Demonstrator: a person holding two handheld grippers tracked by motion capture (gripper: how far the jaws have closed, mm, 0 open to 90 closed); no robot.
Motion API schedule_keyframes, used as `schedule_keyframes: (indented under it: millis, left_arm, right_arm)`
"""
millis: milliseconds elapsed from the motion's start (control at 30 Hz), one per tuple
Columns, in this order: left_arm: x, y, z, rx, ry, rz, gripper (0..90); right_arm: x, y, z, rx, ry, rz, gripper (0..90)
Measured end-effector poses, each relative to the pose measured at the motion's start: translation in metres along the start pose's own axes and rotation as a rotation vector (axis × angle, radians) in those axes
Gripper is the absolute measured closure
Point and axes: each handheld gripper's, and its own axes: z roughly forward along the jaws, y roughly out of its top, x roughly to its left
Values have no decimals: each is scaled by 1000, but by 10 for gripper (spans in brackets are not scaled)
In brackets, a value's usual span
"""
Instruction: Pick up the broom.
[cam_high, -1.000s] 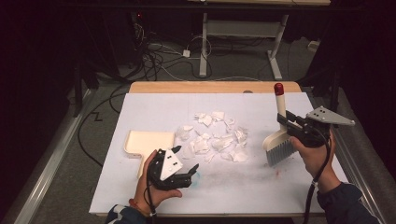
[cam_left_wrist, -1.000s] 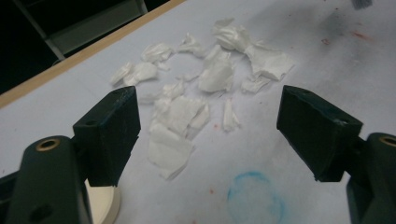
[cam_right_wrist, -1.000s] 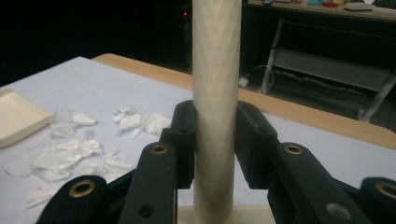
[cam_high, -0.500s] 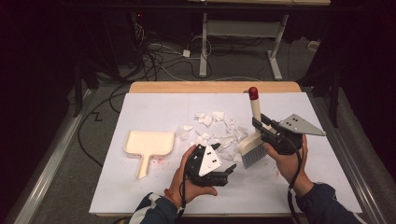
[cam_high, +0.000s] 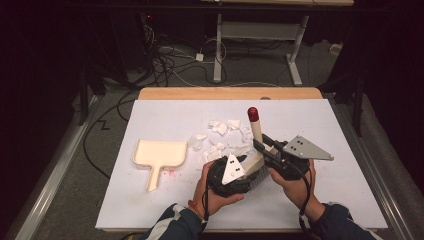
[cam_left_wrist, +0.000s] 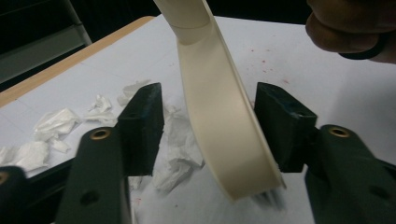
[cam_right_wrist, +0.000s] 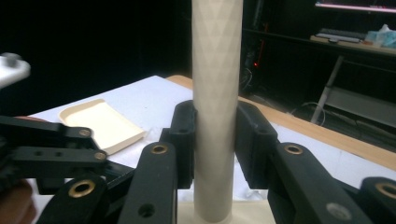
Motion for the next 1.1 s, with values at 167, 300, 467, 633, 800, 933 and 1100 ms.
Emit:
schedule_keyframes:
  millis: [167, 300, 467, 633, 800, 933, 1100]
  left_arm:
    - [3, -3, 0, 2, -22, -4, 473]
    - [5, -3, -3, -15, -41, -9, 559]
    - [8, -3, -8, -1, -43, -14, 623]
    - [15, 0, -19, 29, -87, 0, 647]
    - [15, 2, -26, 62, -118, 37, 649]
    - [14, -2, -32, 130, -158, 90, 649]
    - [13, -5, -35, 156, -197, 117, 649]
  right_arm:
    - [8, -1, -3, -9, 28, -1, 715]
    - [14, -1, -7, -13, 52, -6, 714]
    - [17, 0, -13, -12, 74, -21, 713]
    - [13, 5, -19, 6, 145, -35, 708]
    - [8, 7, -25, 7, 220, -74, 683]
    - [-2, 5, -31, 42, 351, -199, 526]
    - [-13, -3, -30, 159, 462, -289, 426]
